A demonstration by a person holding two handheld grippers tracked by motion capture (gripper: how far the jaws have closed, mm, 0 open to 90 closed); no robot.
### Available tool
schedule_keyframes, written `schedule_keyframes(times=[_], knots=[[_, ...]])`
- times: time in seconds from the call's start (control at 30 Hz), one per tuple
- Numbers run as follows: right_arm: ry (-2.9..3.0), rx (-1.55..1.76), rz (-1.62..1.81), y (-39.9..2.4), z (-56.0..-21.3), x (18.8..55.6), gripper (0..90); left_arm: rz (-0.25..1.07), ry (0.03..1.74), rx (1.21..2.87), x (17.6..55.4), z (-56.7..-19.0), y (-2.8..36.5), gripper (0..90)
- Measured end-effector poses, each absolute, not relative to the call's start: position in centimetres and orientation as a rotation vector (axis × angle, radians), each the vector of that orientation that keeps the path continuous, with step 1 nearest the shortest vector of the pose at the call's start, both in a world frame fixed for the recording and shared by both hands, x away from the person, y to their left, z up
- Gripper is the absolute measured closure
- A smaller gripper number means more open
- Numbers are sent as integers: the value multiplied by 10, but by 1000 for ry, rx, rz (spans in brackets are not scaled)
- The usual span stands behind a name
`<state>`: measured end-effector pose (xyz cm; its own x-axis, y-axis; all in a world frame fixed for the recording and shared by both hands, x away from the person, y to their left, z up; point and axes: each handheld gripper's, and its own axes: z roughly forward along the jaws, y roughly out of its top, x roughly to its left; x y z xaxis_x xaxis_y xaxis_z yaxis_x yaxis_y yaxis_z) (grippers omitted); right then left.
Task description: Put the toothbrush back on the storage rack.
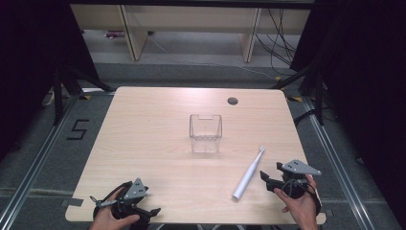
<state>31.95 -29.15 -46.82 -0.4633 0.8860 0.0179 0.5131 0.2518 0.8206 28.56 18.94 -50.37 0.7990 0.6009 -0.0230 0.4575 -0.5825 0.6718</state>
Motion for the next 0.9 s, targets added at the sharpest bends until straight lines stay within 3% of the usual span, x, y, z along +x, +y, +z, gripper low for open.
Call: schedule_keyframes(times=[0.17, 0.4, 0.57, 0.9], knots=[[2153, 1201, 1135, -275, -467, 318, 443, 275, 777, 2293, 284, -504, 189, 148], [2246, 1173, 1160, -259, -469, 317, 562, 276, 772, 2298, 284, -504, 189, 149], [2308, 1107, 1150, -244, -471, 319, 723, 277, 774, 2293, 284, -504, 190, 149], [2419, 1009, 1130, -225, -476, 326, 878, 278, 770, 2299, 284, -504, 189, 148]])
